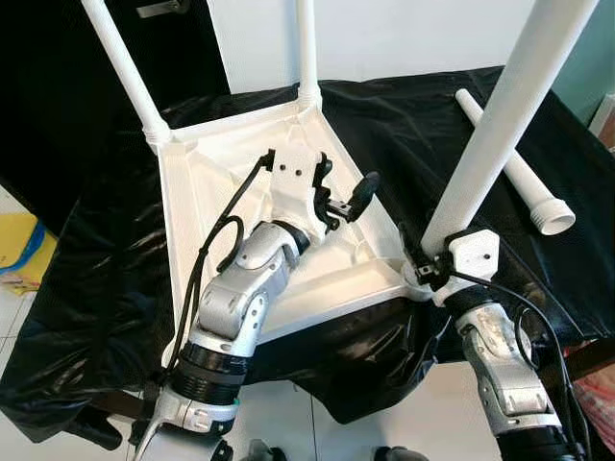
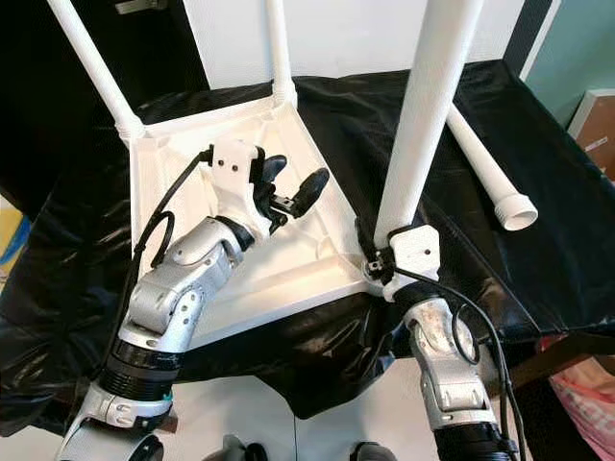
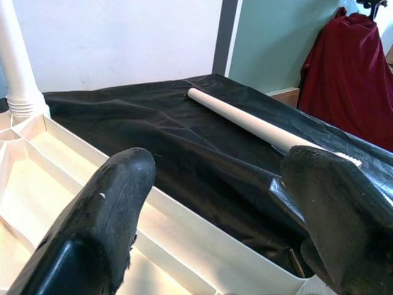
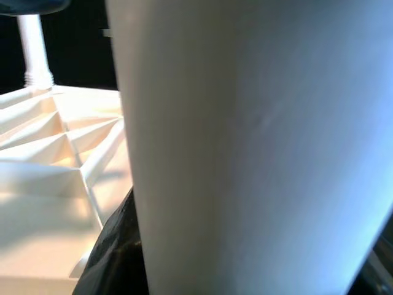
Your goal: Building children table
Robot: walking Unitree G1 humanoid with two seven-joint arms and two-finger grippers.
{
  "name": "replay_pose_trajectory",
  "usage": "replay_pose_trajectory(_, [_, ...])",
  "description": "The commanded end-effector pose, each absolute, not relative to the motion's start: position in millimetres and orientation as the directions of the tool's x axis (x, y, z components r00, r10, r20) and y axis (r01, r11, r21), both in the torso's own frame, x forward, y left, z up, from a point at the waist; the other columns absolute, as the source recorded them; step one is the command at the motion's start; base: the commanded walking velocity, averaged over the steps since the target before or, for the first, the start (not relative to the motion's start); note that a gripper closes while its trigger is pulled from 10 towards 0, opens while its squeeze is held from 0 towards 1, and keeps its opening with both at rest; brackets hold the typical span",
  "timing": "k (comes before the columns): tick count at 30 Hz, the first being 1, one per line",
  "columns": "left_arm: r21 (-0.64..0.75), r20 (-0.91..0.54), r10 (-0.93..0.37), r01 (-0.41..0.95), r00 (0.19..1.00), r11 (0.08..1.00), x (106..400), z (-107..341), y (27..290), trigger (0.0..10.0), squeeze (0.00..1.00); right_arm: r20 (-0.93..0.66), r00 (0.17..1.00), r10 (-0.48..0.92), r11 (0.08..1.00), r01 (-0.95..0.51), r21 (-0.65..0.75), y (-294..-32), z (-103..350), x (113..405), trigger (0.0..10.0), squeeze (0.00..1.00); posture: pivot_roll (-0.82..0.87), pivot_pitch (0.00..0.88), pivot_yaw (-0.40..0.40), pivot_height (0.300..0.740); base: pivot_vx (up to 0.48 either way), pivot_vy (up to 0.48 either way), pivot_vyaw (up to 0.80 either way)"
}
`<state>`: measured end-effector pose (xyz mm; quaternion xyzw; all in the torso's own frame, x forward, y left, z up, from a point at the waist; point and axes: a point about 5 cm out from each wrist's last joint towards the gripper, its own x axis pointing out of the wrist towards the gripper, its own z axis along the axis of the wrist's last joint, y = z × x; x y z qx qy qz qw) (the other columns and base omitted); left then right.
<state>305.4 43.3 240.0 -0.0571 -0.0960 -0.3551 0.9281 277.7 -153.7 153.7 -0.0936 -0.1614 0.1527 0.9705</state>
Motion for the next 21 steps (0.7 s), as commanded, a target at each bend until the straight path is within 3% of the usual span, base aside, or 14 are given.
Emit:
replay_pose_trajectory(1, [-0.040,0.213,-0.669,0.690,0.712,0.723,303,238,45,10.0,0.00,0.142,0.913,0.383,0.912,-0.349,-0.215,-146,122,272,10.0,0.00,-0.14,0.154,0.099,0.740,0.000,0.000,0.00])
replay_pose_trajectory(16, [-0.041,0.213,-0.667,0.689,0.714,0.724,303,243,49,10.0,0.00,0.109,0.860,0.499,0.842,-0.451,-0.295,-145,109,264,10.0,0.00,-0.13,0.166,0.111,0.740,0.000,0.000,0.00])
replay_pose_trajectory(21, [-0.042,0.213,-0.667,0.689,0.714,0.724,303,243,49,10.0,0.00,0.103,0.868,0.485,0.855,-0.448,-0.260,-148,106,265,10.0,0.00,-0.13,0.169,0.112,0.740,0.000,0.000,0.00])
